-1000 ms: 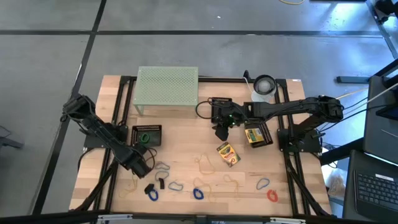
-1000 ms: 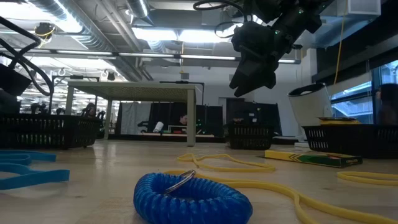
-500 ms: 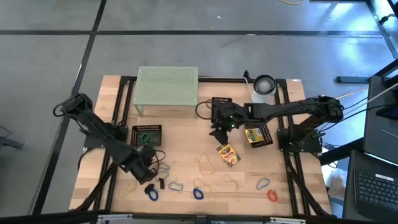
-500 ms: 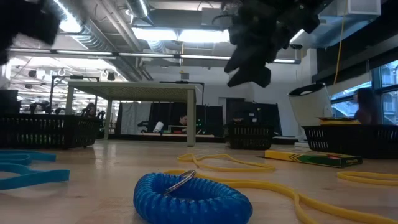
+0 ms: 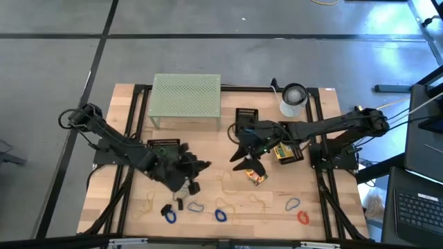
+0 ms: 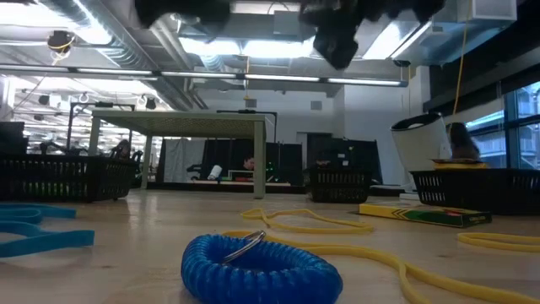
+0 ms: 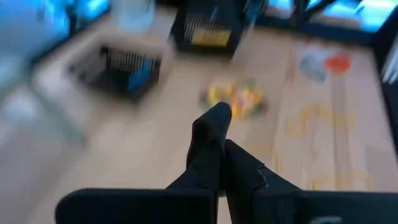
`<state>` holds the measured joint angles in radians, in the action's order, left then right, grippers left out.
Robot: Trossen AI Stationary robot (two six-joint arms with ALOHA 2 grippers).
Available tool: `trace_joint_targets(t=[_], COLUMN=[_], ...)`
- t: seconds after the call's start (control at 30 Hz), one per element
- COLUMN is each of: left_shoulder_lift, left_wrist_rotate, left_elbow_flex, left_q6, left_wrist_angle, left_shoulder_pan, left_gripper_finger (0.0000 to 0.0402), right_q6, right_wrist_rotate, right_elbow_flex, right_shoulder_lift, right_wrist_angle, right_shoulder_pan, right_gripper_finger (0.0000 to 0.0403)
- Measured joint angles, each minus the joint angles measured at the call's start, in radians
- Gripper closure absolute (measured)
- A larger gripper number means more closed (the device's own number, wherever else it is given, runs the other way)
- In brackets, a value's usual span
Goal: Pick & Place Office Desk Supplies
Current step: Put the black rubber band into the top black bin
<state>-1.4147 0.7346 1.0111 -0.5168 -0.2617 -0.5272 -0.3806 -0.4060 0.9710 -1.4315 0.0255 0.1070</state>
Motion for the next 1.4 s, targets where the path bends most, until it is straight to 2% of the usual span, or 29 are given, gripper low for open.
trace_joint_targets(t=[0.23, 0.4, 0.6, 0.93, 1.1, 1.2, 1.4], left_shoulder_lift=[0.0, 0.0, 0.0, -0.001, -0.033, -0.046, -0.053], left_wrist_rotate=[-0.059, -0.173, -0.255, -0.402, -0.467, -0.471, -0.412], left_elbow_flex=[0.0, 0.001, 0.001, 0.001, 0.001, 0.001, 0.001], left_q6=[0.408, 0.548, 0.591, 0.615, 0.619, 0.654, 0.662], left_wrist_angle=[0.363, 0.512, 0.565, 0.605, 0.678, 0.7, 0.701], left_shoulder_pan=[0.069, 0.107, 0.148, 0.196, 0.198, 0.198, 0.198], left_gripper_finger=[0.0396, 0.0396, 0.0396, 0.0396, 0.0396, 0.0396, 0.0396], right_q6=[0.14, 0.293, 0.384, 0.393, 0.396, 0.396, 0.388], right_wrist_rotate=[0.136, 0.217, 0.268, 0.271, 0.346, 0.354, 0.299], right_elbow_flex=[0.0, 0.0, 0.0, 0.0, 0.0, 0.0, 0.0], right_shoulder_lift=[0.064, 0.069, 0.065, 0.065, 0.065, 0.065, 0.065], right_wrist_angle=[-0.002, 0.01, 0.1, 0.172, 0.175, 0.174, 0.174], right_shoulder_pan=[0.07, 0.107, 0.118, 0.117, 0.117, 0.117, 0.117], right_gripper_finger=[0.0195, 0.0195, 0.0195, 0.0195, 0.0195, 0.0195, 0.0195])
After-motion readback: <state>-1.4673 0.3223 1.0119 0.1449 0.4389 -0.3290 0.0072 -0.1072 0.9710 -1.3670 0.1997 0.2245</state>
